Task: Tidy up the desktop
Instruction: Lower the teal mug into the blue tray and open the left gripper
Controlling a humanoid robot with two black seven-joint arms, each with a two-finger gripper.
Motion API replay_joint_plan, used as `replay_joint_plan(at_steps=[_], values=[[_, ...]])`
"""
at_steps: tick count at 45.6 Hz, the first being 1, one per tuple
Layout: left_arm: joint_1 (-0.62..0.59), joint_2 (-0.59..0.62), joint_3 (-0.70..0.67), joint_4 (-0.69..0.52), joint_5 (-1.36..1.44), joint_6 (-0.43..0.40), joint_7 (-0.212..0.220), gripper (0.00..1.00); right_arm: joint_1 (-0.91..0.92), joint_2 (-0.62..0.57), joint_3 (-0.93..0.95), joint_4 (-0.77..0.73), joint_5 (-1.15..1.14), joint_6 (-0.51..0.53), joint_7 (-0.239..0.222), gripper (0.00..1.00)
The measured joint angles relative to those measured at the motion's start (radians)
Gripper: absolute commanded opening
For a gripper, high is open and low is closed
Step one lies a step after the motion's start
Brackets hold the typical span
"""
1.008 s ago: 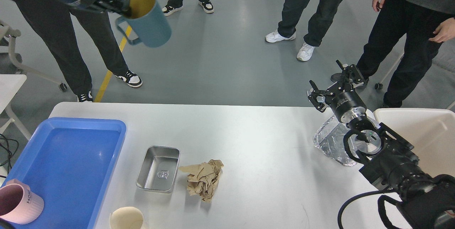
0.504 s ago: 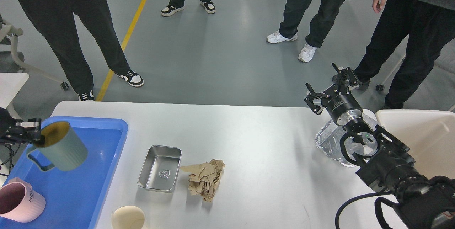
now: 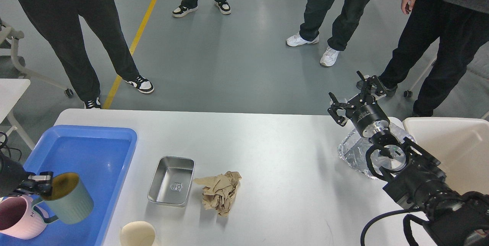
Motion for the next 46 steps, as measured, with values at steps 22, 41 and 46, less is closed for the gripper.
replay_joint_plan(at_steps=[22, 41, 46], values=[[0.045, -0.009, 0.015, -0.003, 0.112, 0.033, -0.023, 0.01, -0.007, 0.001, 0.000, 0.000, 0.000, 0.000, 0.001, 1.00], [0.079, -0.059, 0.021, -0.006, 0.179, 0.121, -0.042, 0.08, -0.011, 0.001, 0.000, 0.000, 0.000, 0.000, 0.002, 1.00], [0.080, -0.063, 0.024, -0.006, 0.180, 0.122, -0.042, 0.13, -0.011, 0.001, 0.000, 0.000, 0.000, 0.000, 0.002, 1.00]])
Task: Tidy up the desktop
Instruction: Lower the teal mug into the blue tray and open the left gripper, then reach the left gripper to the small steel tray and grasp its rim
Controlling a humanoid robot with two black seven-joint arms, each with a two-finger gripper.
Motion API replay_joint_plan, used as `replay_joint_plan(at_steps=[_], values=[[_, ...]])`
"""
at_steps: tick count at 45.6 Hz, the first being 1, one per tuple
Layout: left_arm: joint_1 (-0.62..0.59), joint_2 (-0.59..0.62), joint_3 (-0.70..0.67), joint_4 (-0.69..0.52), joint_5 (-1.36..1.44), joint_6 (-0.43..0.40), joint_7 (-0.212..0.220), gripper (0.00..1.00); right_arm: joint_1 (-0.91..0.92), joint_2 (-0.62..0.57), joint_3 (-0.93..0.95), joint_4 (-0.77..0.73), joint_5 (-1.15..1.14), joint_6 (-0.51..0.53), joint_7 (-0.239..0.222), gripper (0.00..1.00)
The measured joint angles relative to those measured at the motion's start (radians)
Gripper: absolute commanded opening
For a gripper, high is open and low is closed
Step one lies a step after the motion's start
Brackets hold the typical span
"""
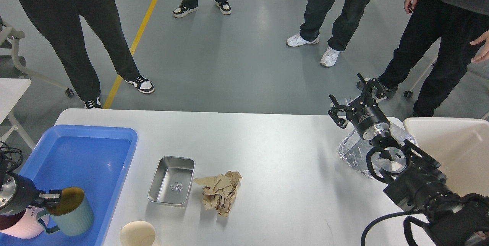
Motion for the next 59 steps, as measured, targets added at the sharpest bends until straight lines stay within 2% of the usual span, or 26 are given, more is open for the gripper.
replay_joint_plan(at_steps=[12, 19, 26, 36, 48, 59], values=[[0.000, -0.001, 0.001, 0.000, 0.000, 0.000, -0.004, 0.34, 0.001, 0.000, 0.000, 0.000, 0.000, 0.000, 0.000, 1.00], [-0.004, -0.001, 0.001, 0.000, -0.002, -0.006, -0.019, 0.52, 0.002, 0.000, 0.000, 0.000, 0.000, 0.000, 0.000, 1.00], [-0.015, 0.003, -0.003, -0.005, -0.008, -0.024, -0.048, 0.75, 0.004, 0.000, 0.000, 0.000, 0.000, 0.000, 0.000, 1.00], [-0.082, 0.031, -0.066, -0.006, -0.038, -0.115, -0.075, 0.85, 0.012, 0.002, 0.000, 0.000, 0.000, 0.000, 0.000, 1.00], [-0.145, 0.046, -0.198, -0.001, -0.124, -0.122, -0.067, 0.93, 0.017, 0.003, 0.000, 0.000, 0.000, -0.001, -0.001, 1.00], [-0.151, -0.060, -0.255, 0.062, -0.220, -0.122, -0.060, 0.96, 0.017, 0.003, 0.000, 0.000, 0.000, -0.002, -0.001, 1.00]])
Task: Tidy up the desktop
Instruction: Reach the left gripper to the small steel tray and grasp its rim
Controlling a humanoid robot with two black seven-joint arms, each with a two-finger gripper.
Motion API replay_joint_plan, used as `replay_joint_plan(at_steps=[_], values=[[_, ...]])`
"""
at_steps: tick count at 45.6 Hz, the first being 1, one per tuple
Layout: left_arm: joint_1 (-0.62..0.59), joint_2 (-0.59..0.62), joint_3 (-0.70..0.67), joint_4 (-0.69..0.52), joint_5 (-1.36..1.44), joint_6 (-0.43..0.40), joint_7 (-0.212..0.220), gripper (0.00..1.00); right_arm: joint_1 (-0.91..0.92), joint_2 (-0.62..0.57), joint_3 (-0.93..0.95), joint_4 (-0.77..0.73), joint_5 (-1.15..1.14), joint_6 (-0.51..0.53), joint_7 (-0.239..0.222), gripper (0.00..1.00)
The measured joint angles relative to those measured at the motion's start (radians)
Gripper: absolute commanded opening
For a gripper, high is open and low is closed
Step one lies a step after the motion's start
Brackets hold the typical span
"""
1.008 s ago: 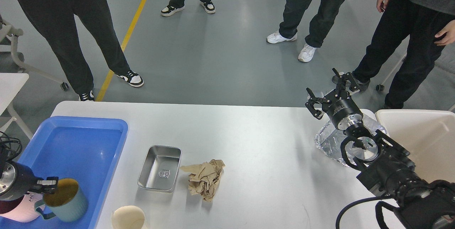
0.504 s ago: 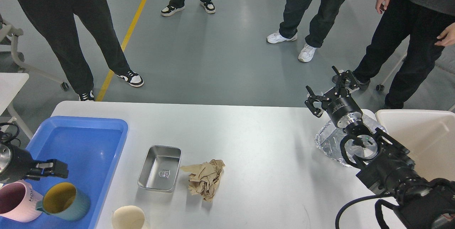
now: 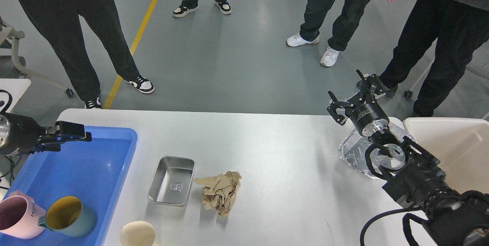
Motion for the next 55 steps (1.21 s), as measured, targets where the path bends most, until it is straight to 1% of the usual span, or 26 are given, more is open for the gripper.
replay_joint_plan(at_steps=[3, 7, 14, 18, 23, 26, 28, 31, 33, 35, 36, 37, 40, 41, 43, 44, 47, 49, 51, 52, 55], values=[[0.000, -0.048, -0.027, 0.036, -0.023, 0.000, 0.002, 0.96, -0.002, 0.000, 0.000, 0.000, 0.000, 0.000, 0.000, 1.00], [-0.001, -0.087, -0.047, 0.053, -0.056, 0.014, 0.004, 0.96, -0.003, 0.000, 0.000, 0.000, 0.000, 0.000, 0.000, 1.00], [-0.003, -0.083, -0.055, 0.053, -0.129, 0.020, 0.013, 0.96, -0.001, 0.000, 0.000, 0.000, -0.001, 0.000, 0.000, 1.00], [0.003, -0.008, -0.058, 0.015, -0.182, 0.007, 0.027, 0.96, -0.001, 0.000, 0.000, 0.000, -0.001, 0.000, 0.000, 1.00], [0.010, 0.149, -0.065, -0.040, -0.282, 0.001, 0.032, 0.95, -0.003, -0.001, 0.000, 0.000, -0.001, 0.000, 0.000, 1.00], [0.019, 0.252, -0.065, -0.053, -0.332, 0.000, 0.019, 0.93, -0.003, -0.001, 0.000, 0.000, -0.001, 0.000, 0.000, 1.00], [0.030, 0.308, -0.065, -0.055, -0.358, 0.000, 0.000, 0.92, -0.003, -0.001, 0.000, 0.000, -0.001, 0.000, 0.000, 1.00], [0.056, 0.391, -0.064, -0.046, -0.387, 0.000, -0.057, 0.90, -0.002, 0.000, -0.001, 0.000, -0.001, 0.000, 0.000, 1.00], [0.074, 0.445, -0.059, -0.031, -0.396, 0.000, -0.114, 0.89, -0.002, 0.005, -0.001, 0.000, -0.001, 0.000, 0.000, 1.00], [0.091, 0.491, -0.052, -0.009, -0.397, 0.000, -0.189, 0.89, -0.002, 0.011, -0.002, 0.000, -0.001, 0.000, 0.000, 1.00], [0.098, 0.507, -0.048, 0.004, -0.393, 0.000, -0.228, 0.89, -0.001, 0.013, -0.002, 0.000, -0.001, 0.000, 0.000, 1.00], [0.105, 0.526, -0.039, 0.021, -0.383, 0.000, -0.278, 0.89, -0.001, 0.014, -0.002, 0.000, -0.002, 0.000, 0.000, 1.00], [0.116, 0.565, -0.006, 0.054, -0.332, 0.000, -0.405, 0.86, -0.001, 0.014, -0.004, 0.001, -0.003, 0.000, 0.000, 1.00], [0.119, 0.579, 0.011, 0.061, -0.304, 0.000, -0.460, 0.85, -0.001, 0.014, -0.005, 0.001, -0.003, 0.000, 0.000, 1.00], [0.120, 0.599, 0.042, 0.067, -0.256, 0.000, -0.555, 0.84, -0.001, 0.013, -0.005, 0.002, -0.003, 0.000, 0.000, 1.00], [0.121, 0.609, 0.061, 0.069, -0.229, 0.000, -0.611, 0.84, -0.001, 0.012, -0.006, 0.002, -0.003, 0.000, 0.000, 1.00], [0.121, 0.622, 0.107, 0.071, -0.174, 0.000, -0.728, 0.84, -0.001, 0.010, -0.006, 0.002, -0.003, 0.000, 0.000, 1.00], [0.121, 0.626, 0.126, 0.071, -0.157, 0.000, -0.767, 0.84, -0.001, 0.010, -0.006, 0.002, -0.003, 0.000, 0.000, 1.00], [0.121, 0.629, 0.137, 0.072, -0.149, 0.000, -0.789, 0.84, -0.001, 0.011, -0.006, 0.002, -0.003, 0.000, 0.000, 1.00], [0.121, 0.630, 0.144, 0.073, -0.146, 0.000, -0.799, 0.84, -0.001, 0.012, -0.006, 0.002, -0.003, 0.000, 0.000, 1.00], [0.121, 0.632, 0.150, 0.073, -0.145, 0.000, -0.805, 0.84, -0.001, 0.013, -0.006, 0.002, -0.003, 0.000, 0.000, 1.00]])
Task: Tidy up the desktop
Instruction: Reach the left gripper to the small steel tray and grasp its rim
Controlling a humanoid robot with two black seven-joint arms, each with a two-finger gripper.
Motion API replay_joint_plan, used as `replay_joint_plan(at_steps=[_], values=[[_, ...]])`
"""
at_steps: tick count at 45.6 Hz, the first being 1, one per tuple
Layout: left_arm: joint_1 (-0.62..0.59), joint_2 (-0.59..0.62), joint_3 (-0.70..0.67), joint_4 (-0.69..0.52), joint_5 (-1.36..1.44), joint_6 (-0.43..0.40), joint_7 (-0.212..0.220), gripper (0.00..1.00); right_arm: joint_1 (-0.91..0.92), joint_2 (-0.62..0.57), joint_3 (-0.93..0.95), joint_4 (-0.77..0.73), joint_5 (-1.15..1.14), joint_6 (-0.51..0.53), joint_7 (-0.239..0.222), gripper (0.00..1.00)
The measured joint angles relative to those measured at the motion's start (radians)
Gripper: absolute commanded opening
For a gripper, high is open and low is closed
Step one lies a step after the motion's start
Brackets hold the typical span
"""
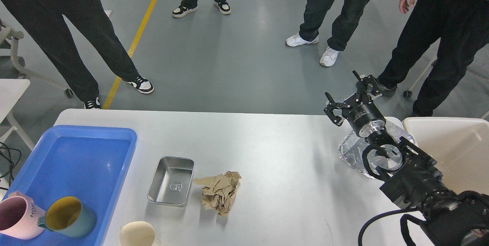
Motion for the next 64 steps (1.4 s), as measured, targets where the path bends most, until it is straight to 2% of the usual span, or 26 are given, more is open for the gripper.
replay_joint_plan(at_steps=[20, 24, 26, 27, 30, 35, 39, 41, 43, 47, 55, 64], values=[[0.000, 0.009, 0.004, 0.006, 0.006, 0.000, -0.002, 0.85, 0.001, 0.002, 0.000, -0.001, 0.000, 0.000, 0.000, 1.00], [-0.002, 0.000, 0.004, 0.004, 0.006, 0.000, 0.024, 0.84, 0.001, 0.002, 0.000, -0.001, 0.000, 0.000, 0.000, 1.00], [-0.002, -0.014, 0.004, -0.005, 0.006, 0.000, 0.071, 0.84, 0.001, 0.002, 0.000, -0.001, 0.000, 0.000, 0.000, 1.00], [-0.004, -0.035, 0.003, -0.018, 0.006, 0.001, 0.131, 0.84, 0.001, 0.002, 0.000, -0.001, 0.000, 0.000, 0.000, 1.00], [-0.017, -0.107, 0.000, -0.051, 0.005, 0.021, 0.266, 0.84, 0.002, 0.002, 0.000, 0.000, 0.000, 0.000, 0.000, 1.00], [-0.096, -0.316, -0.001, -0.129, 0.005, 0.057, 0.543, 0.83, 0.003, 0.000, 0.000, 0.006, 0.000, 0.000, -0.001, 1.00], [-0.149, -0.469, 0.003, -0.170, 0.017, 0.073, 0.715, 0.83, 0.001, -0.004, 0.000, 0.007, 0.000, 0.000, -0.001, 1.00], [-0.162, -0.522, 0.003, -0.177, 0.029, 0.082, 0.766, 0.83, -0.003, -0.005, 0.000, 0.007, 0.000, 0.000, -0.001, 1.00], [-0.174, -0.570, 0.005, -0.180, 0.046, 0.090, 0.804, 0.83, -0.005, -0.006, 0.000, 0.007, 0.000, 0.000, -0.001, 1.00], [-0.199, -0.641, 0.024, -0.182, 0.107, 0.096, 0.842, 0.83, -0.007, -0.005, 0.000, 0.007, 0.000, 0.000, -0.001, 1.00], [-0.226, -0.767, 0.105, -0.178, 0.237, 0.100, 0.873, 0.83, -0.009, -0.003, 0.000, 0.008, 0.000, 0.000, 0.000, 1.00], [-0.227, -0.888, 0.146, -0.125, 0.351, 0.131, 0.884, 0.83, -0.011, 0.000, 0.000, 0.008, 0.000, 0.001, 0.000, 1.00]])
